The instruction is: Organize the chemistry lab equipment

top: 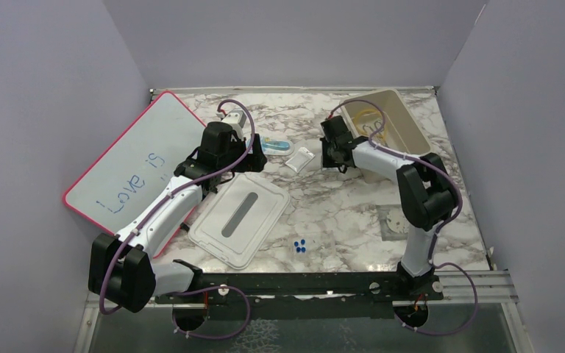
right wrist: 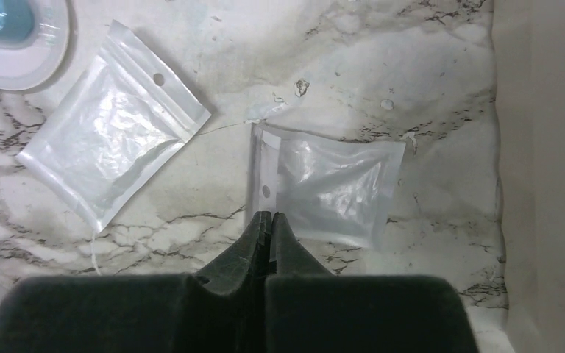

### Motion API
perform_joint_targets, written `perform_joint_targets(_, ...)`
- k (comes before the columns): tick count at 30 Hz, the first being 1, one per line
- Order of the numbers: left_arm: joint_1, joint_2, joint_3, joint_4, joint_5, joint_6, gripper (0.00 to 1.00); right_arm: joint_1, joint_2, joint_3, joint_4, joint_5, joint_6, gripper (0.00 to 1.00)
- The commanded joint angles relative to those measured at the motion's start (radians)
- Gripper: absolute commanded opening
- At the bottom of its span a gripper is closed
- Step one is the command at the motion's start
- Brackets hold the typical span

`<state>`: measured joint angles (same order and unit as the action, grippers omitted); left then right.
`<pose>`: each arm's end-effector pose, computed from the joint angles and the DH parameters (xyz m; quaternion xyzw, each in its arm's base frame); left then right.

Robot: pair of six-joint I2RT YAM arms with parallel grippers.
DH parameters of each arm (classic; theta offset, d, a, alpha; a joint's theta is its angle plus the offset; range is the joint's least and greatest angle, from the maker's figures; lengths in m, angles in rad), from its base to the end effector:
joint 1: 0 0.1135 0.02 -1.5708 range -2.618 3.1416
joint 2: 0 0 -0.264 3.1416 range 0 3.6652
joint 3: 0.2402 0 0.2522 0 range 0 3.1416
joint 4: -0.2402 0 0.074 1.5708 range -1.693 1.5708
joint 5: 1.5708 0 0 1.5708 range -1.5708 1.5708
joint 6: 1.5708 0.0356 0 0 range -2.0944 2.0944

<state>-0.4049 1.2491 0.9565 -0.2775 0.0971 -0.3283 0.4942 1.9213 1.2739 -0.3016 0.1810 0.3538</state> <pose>0.2565 -0.1137 0.2917 0.0568 0.8748 -0.2115 0.4321 0.3602 0.1868 0.1730 -0.0389 0.9478 0.0469 0.3131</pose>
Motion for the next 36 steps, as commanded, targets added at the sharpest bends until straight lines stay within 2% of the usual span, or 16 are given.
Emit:
perform_joint_targets(1,0.008,-0.012,-0.012,0.023,0.001,0.002,0.88,0.002,-0.093,-0.015,0.054,-0.027,-0.013,0.01)
perform_joint_targets(8,0.008,-0.013,-0.01,0.024,0.002,0.003,0.88,0.001,-0.202,-0.05,0.095,-0.051,-0.017,0.01)
perform_joint_targets(12,0.008,-0.012,-0.01,0.024,0.003,0.001,0.88,0.001,-0.191,-0.05,0.083,-0.061,-0.029,0.03)
perform_joint_targets(14,0.008,-0.014,-0.01,0.023,0.003,0.002,0.88,0.002,-0.163,-0.042,0.058,-0.035,-0.024,0.25)
perform_joint_targets(16,0.008,-0.013,-0.01,0.023,0.004,0.001,0.88,0.001,-0.137,-0.038,0.043,-0.015,-0.035,0.43)
perform_joint_targets(18,0.008,-0.013,-0.01,0.024,0.003,0.002,0.88,0.002,-0.115,-0.04,0.045,-0.004,-0.052,0.54)
perform_joint_targets(19,0.008,-0.013,-0.01,0.024,0.003,0.002,0.88,0.001,-0.103,-0.037,0.042,-0.003,-0.073,0.56)
perform_joint_targets(32,0.008,-0.008,-0.01,0.023,0.003,0.003,0.88,0.002,0.049,0.021,0.022,0.067,-0.189,0.58)
perform_joint_targets(36,0.008,-0.008,-0.011,0.023,0.002,0.003,0.88,-0.003,0.087,0.032,0.003,0.005,-0.183,0.51)
